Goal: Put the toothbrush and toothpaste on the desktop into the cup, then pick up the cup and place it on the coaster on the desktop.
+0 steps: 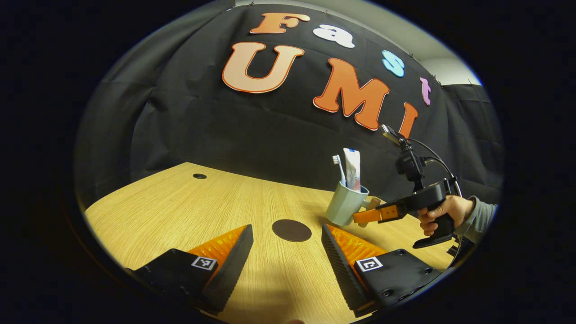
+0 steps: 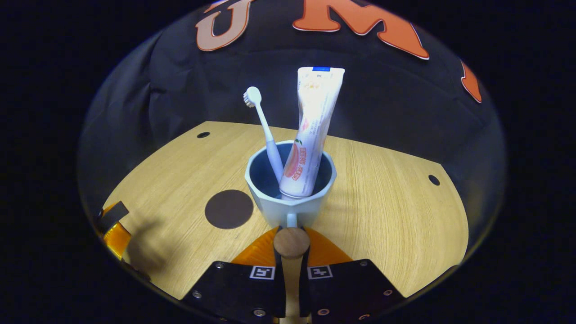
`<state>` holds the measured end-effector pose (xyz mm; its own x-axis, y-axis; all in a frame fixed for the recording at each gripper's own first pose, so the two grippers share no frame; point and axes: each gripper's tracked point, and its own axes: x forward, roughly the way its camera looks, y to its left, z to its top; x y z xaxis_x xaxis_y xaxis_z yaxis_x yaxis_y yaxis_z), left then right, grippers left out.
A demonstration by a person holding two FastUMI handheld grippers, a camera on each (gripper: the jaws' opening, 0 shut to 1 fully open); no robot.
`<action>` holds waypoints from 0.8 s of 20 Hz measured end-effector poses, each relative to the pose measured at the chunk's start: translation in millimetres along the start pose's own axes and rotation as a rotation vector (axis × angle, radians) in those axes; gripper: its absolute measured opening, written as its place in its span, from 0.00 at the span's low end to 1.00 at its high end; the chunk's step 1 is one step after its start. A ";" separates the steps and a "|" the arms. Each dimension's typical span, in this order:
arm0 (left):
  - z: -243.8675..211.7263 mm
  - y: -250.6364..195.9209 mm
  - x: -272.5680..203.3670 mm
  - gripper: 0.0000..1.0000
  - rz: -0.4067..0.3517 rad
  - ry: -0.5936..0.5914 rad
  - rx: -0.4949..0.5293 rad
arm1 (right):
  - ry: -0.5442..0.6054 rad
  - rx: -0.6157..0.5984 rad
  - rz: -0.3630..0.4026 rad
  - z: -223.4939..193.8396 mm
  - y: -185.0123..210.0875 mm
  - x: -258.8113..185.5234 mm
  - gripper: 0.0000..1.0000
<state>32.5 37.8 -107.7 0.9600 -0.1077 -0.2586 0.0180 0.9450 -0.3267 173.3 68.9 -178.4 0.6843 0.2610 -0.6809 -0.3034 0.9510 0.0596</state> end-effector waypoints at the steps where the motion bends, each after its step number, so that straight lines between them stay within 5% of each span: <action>1: 0.6 1.0 -1.9 0.96 0.002 -0.002 0.004 | -0.007 -0.011 0.012 0.4 -1.1 -0.1 0.12; 16: -0.6 39.9 -18.2 0.96 0.077 -0.005 0.019 | 0.031 -0.099 0.161 -0.5 -4.8 2.6 0.12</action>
<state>15.6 77.2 -116.5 0.9600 -0.0328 -0.2782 -0.0509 0.9562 -0.2883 176.2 64.9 -180.9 0.6016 0.4018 -0.6904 -0.4723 0.8759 0.0982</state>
